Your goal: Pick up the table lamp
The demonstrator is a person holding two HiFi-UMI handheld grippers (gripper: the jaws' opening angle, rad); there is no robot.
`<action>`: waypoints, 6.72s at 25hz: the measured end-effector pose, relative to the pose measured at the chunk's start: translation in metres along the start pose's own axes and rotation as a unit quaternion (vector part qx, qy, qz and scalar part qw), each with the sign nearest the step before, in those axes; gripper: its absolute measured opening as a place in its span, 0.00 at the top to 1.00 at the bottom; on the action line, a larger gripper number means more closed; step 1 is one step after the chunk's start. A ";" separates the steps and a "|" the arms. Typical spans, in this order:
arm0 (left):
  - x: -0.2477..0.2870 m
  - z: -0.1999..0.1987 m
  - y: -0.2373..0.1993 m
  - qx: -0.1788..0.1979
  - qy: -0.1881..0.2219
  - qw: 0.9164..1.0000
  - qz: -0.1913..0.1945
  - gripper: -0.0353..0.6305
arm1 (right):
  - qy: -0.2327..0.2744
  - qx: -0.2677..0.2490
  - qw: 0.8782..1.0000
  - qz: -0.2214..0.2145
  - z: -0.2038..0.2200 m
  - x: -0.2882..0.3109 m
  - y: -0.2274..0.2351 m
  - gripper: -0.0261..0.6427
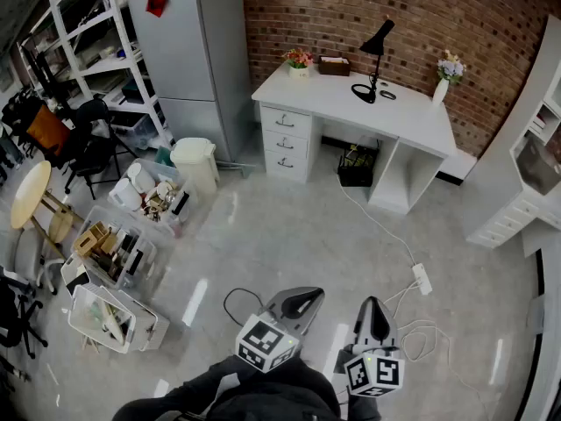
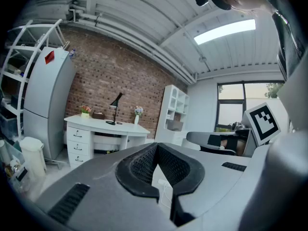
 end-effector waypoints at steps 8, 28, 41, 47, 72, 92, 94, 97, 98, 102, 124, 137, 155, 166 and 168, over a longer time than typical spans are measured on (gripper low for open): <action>0.015 0.008 -0.011 -0.022 -0.009 1.000 0.007 0.94 | -0.019 0.008 0.999 -0.025 0.011 0.011 -0.008 0.94; 0.190 -0.079 -0.133 -0.020 -0.011 0.999 0.043 0.94 | -0.012 0.036 0.999 -0.021 -0.059 0.216 0.072 0.94; 0.262 -0.128 -0.235 -0.023 -0.002 0.999 0.045 0.94 | -0.003 0.041 0.999 -0.021 -0.103 0.346 0.088 0.94; 0.281 -0.135 -0.266 -0.026 -0.005 0.998 0.051 0.94 | -0.006 0.046 0.999 -0.021 -0.106 0.384 0.088 0.94; 0.336 -0.135 -0.321 -0.048 -0.034 0.998 0.028 0.94 | -0.045 0.060 0.997 -0.035 -0.101 0.463 0.114 0.94; 0.460 -0.186 -0.395 -0.057 -0.033 0.998 0.005 0.94 | -0.062 0.047 0.995 -0.061 -0.147 0.598 0.187 0.94; 0.474 -0.190 -0.401 -0.056 -0.032 0.998 0.005 0.94 | -0.063 0.046 0.995 -0.062 -0.151 0.610 0.196 0.94; 0.493 -0.195 -0.406 -0.058 -0.032 0.998 0.005 0.94 | -0.065 0.045 0.995 -0.063 -0.156 0.626 0.210 0.94; 0.500 -0.198 -0.408 -0.059 -0.031 0.998 0.005 0.94 | -0.065 0.045 0.995 -0.065 -0.158 0.631 0.214 0.94; 0.526 -0.208 -0.418 -0.060 -0.028 0.998 0.000 0.94 | -0.064 0.042 0.994 -0.072 -0.168 0.655 0.230 0.94; 0.574 -0.222 -0.459 -0.060 -0.025 0.997 -0.048 0.94 | -0.083 0.041 0.990 -0.102 -0.173 0.713 0.264 0.94; 0.595 -0.231 -0.482 -0.066 -0.031 0.997 -0.040 0.94 | -0.087 0.050 0.991 -0.087 -0.182 0.745 0.273 0.94; 0.699 -0.295 -0.588 -0.051 -0.021 0.998 -0.004 0.94 | -0.051 0.043 0.997 -0.044 -0.241 0.883 0.309 0.94; 0.742 -0.323 -0.640 -0.052 -0.030 0.998 0.016 0.93 | -0.024 0.033 0.999 -0.028 -0.274 0.937 0.322 0.94; 0.749 -0.327 -0.654 -0.051 -0.035 0.998 0.010 0.93 | -0.015 0.023 0.999 -0.026 -0.282 0.948 0.322 0.94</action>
Point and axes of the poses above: the fingertips, and each gripper's own axes: x forward along the fingers, y to its right, z out of its underside, the point moved 5 cm from there along -x, backward along the fingers, and after that the axes turned 7 degrees about -y, right-handed, at the moved point
